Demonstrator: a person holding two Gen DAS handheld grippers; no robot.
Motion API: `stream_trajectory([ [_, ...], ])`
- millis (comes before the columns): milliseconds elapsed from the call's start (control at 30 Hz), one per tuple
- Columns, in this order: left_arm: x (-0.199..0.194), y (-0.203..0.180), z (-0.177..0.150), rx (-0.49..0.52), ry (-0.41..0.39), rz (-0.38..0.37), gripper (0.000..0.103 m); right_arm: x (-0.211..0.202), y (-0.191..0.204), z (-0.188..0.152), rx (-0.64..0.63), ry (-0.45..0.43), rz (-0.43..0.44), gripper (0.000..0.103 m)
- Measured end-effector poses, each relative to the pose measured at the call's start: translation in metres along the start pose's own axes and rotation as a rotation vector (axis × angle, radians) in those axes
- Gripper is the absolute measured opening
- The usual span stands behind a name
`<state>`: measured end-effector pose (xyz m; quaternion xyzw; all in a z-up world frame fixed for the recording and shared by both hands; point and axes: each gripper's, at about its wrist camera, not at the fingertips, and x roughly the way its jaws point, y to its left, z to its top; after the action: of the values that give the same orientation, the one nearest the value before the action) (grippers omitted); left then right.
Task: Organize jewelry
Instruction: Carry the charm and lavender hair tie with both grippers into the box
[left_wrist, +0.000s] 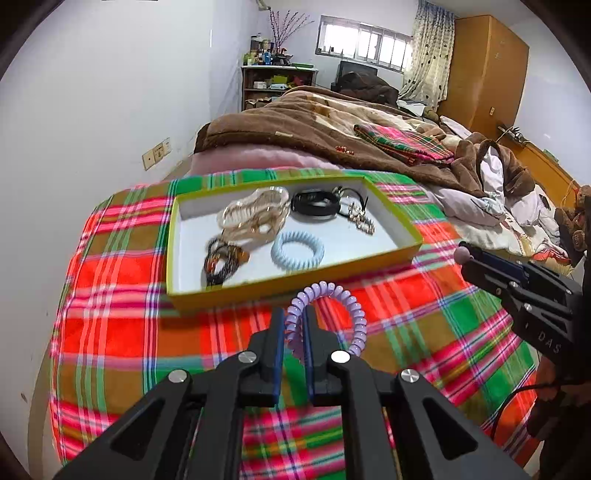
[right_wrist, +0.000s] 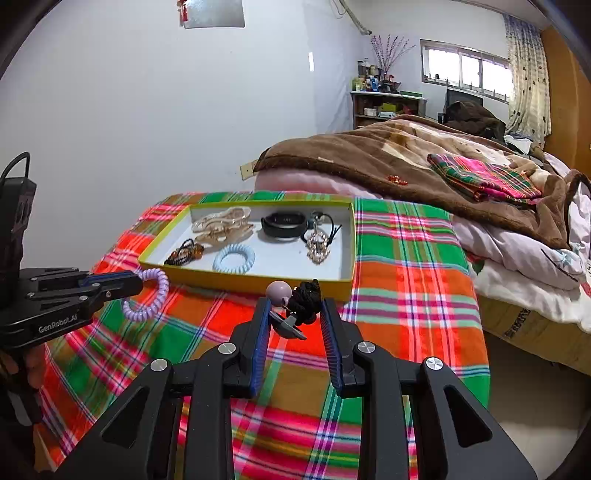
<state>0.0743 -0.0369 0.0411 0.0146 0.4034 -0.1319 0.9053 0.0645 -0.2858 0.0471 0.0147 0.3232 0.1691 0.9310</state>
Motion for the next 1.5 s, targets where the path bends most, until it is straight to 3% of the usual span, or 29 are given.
stream_trajectory([
  [767, 0.058, -0.015, 0.082, 0.030, 0.016, -0.066, 0.010, 0.041, -0.027, 0.043, 0.046, 0.033, -0.024, 0.028],
  [1500, 0.134, -0.026, 0.091, 0.049, 0.124, -0.067, 0.010, 0.107, -0.032, 0.043, 0.039, 0.174, -0.023, 0.028],
])
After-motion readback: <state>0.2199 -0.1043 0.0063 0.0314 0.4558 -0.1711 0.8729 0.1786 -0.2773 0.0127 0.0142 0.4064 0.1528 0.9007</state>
